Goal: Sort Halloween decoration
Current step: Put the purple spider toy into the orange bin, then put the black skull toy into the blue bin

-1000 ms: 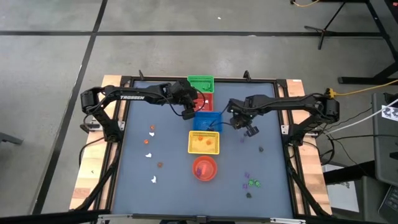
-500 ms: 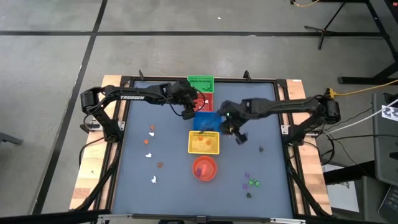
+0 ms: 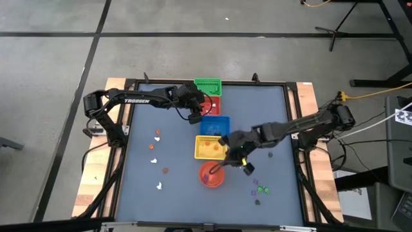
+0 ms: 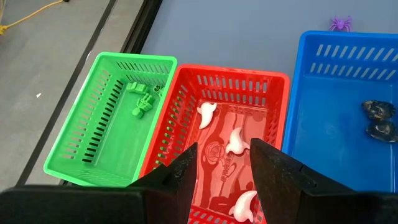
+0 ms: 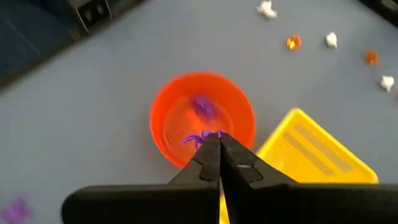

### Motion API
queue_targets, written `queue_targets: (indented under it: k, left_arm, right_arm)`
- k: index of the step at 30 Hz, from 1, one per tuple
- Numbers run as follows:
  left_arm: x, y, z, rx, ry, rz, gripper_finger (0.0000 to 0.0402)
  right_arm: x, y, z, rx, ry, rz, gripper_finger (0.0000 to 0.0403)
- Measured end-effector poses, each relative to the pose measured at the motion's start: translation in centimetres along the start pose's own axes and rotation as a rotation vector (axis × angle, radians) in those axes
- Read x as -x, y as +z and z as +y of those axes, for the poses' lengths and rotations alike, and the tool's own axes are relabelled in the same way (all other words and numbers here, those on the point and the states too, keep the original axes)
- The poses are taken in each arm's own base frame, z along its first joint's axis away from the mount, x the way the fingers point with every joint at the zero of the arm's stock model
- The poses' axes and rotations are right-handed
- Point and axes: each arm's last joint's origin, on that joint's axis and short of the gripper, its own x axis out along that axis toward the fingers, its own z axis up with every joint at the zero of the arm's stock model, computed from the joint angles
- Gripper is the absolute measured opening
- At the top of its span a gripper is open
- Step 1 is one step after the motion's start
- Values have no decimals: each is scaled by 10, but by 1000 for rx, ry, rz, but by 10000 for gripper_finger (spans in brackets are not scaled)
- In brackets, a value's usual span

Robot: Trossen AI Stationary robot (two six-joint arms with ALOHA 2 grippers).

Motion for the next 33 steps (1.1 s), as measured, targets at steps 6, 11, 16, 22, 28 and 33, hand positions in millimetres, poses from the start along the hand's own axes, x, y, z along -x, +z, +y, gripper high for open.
queue_targets:
  k: [6, 11, 16, 22, 28, 33]
  left_arm:
    - [0, 0, 0, 1, 0, 0, 132]
    - [0, 0, 0, 1, 0, 0, 132]
    - [0, 0, 0, 1, 0, 0, 132]
    - [0, 0, 0, 1, 0, 0, 132]
    - [0, 0, 0, 2, 0, 0, 132]
    - [0, 0, 0, 3, 0, 0, 132]
  right_arm:
    - [-5, 16, 16, -38, 18, -74, 2]
    - [-6, 23, 21, -15, 5, -111, 2]
    - [-6, 21, 16, -23, -99, -72, 2]
    - [-6, 20, 13, -28, -196, -30, 3]
    - [-6, 20, 14, -45, -193, -33, 3]
    - [-6, 20, 13, -140, -236, -26, 3]
